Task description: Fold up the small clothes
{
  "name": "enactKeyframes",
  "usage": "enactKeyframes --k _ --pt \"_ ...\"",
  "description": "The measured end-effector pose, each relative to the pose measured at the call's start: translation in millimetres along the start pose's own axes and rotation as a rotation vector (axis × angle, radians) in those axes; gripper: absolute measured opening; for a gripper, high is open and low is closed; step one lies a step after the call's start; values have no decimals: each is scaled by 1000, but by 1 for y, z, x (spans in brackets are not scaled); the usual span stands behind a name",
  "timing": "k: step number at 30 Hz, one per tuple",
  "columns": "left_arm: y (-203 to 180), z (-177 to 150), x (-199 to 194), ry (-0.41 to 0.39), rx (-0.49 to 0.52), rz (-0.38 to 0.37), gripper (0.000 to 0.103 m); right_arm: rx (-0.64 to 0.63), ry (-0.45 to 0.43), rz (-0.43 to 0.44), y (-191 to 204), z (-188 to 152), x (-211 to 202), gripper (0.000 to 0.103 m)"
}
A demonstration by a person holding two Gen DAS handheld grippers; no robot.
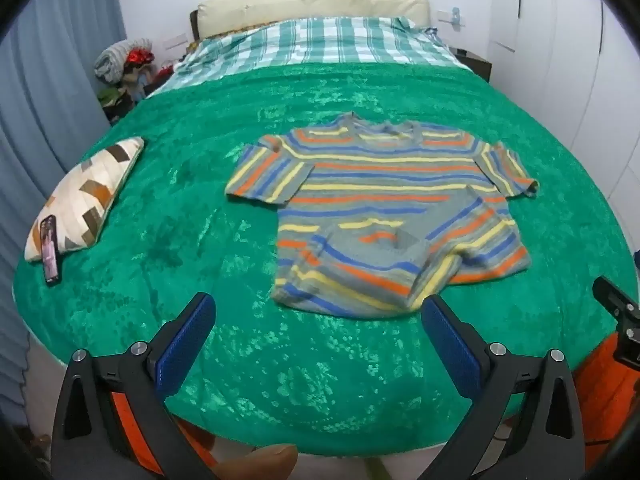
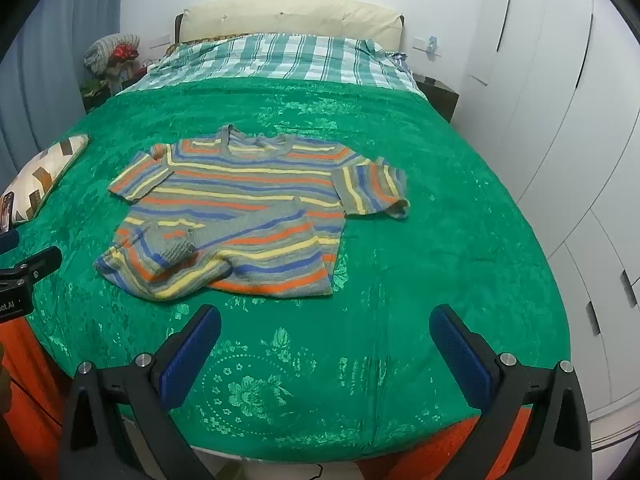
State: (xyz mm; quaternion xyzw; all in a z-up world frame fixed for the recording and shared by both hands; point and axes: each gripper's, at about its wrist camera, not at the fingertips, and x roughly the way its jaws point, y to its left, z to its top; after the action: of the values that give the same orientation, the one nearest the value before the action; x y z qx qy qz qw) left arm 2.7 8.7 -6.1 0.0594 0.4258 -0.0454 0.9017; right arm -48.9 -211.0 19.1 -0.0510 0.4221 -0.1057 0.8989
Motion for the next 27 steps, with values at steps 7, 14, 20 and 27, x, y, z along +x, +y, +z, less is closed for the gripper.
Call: enactKeyframes --k 7,14,20,27 --pt "-3 -4 6 41 12 18 103 2 6 -12 2 -3 2 103" --pt "-6 -6 6 45 34 24 103 4 28 -9 1 -5 7 103" --pt "-8 -6 5 40 45 29 103 -1 36 -22 3 -5 9 103" --pt "-9 -6 5 38 56 39 103 -8 44 -31 5 -5 11 103"
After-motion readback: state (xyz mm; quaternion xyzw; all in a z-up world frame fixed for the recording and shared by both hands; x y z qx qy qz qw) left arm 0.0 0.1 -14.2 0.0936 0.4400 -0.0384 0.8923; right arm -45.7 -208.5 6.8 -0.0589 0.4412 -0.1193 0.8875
